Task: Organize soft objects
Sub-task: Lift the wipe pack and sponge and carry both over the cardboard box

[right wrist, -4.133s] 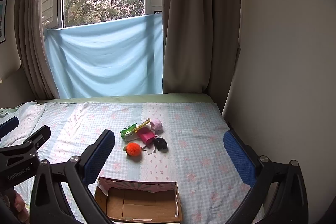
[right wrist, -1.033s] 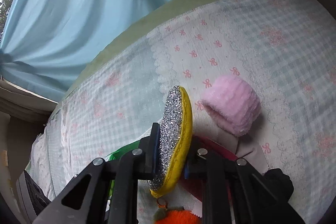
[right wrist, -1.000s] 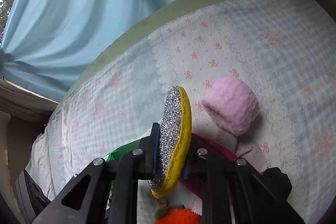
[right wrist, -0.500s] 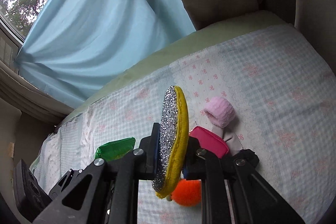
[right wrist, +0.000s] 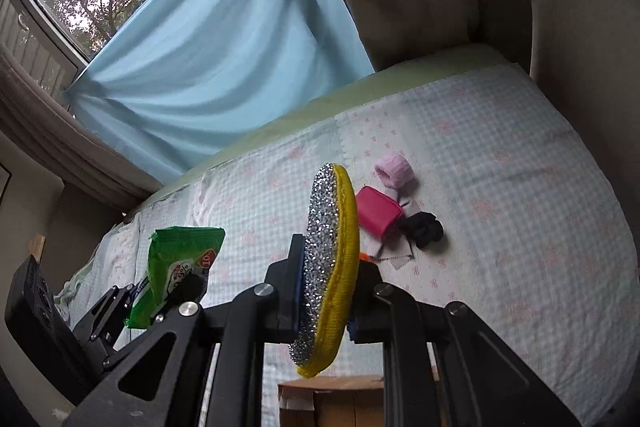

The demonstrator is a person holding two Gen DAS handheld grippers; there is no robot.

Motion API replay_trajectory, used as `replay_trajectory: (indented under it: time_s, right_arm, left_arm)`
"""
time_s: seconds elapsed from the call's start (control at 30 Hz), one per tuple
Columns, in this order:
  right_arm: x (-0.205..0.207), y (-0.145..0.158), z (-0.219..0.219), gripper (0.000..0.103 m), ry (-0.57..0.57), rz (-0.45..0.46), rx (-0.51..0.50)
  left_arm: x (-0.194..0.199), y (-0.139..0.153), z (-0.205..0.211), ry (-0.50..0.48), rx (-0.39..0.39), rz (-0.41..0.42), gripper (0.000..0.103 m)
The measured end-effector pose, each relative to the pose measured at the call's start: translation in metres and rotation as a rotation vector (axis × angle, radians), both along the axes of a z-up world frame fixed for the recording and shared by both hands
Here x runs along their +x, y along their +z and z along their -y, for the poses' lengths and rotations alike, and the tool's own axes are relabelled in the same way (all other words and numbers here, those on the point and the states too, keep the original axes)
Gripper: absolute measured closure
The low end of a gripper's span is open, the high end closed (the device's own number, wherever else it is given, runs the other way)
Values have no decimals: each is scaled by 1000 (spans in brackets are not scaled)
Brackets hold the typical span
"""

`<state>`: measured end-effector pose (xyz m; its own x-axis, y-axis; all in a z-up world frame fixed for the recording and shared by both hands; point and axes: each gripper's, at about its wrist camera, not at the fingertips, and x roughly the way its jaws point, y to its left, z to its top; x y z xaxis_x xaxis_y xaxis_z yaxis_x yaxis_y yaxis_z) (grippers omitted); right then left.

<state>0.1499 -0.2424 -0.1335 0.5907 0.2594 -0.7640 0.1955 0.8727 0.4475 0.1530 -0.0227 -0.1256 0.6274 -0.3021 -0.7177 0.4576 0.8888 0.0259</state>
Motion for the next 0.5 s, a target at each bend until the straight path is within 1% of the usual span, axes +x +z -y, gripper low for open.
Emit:
replay_trajectory:
  time_s: [0.1, 0.2, 0.37, 0.5]
  right_arm:
    - [-31, 5, -4, 88, 16, -14, -1]
    - [-62, 2, -9, 88, 46, -39, -3]
    - [-105, -22, -13, 88, 101, -104, 33]
    - [-130, -43, -14, 88, 149, -143, 54]
  left_arm:
    - [-30, 8, -5, 12, -15, -17, 68]
    - [-60, 4, -2, 21, 6, -34, 68]
    - [-102, -10, 9, 33, 48, -83, 68]
    - [-128, -32, 16, 54, 52, -139, 68]
